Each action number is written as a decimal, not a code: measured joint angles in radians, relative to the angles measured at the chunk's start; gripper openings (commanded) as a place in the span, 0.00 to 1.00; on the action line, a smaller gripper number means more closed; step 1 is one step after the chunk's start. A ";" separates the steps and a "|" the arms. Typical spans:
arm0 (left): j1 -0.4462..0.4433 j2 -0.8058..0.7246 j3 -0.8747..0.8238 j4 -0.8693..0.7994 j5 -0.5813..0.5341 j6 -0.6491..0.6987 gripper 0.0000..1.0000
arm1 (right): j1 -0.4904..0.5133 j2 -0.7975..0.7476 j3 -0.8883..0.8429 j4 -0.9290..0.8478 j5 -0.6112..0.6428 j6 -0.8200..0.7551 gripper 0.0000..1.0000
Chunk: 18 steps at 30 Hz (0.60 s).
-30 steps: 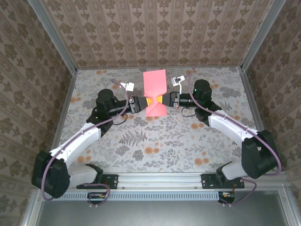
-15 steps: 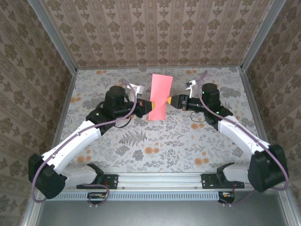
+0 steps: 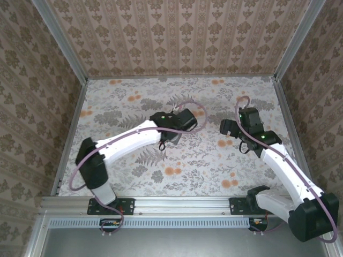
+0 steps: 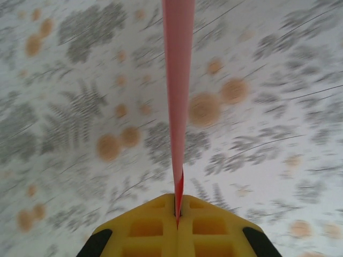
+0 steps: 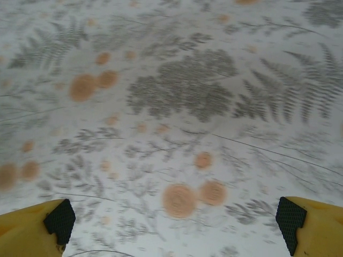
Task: Fold a paper plane with a square sheet of paper (fold left side to right side)
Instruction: Turn over the paper at the center of the table.
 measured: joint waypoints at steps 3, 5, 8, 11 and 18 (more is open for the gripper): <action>-0.006 0.103 0.057 -0.108 -0.079 -0.067 0.00 | -0.003 -0.014 -0.010 -0.028 0.060 0.000 1.00; -0.006 0.165 0.081 -0.157 -0.098 -0.106 0.00 | -0.003 -0.020 -0.011 -0.039 0.085 0.000 1.00; -0.005 0.253 0.104 -0.197 -0.085 -0.143 0.03 | -0.006 -0.031 -0.012 -0.046 0.106 -0.001 1.00; -0.005 0.336 0.140 -0.211 -0.035 -0.153 0.04 | -0.008 -0.037 -0.013 -0.047 0.110 -0.003 1.00; -0.005 0.440 0.222 -0.209 0.082 -0.150 0.06 | -0.008 -0.037 -0.030 -0.046 0.104 -0.003 1.00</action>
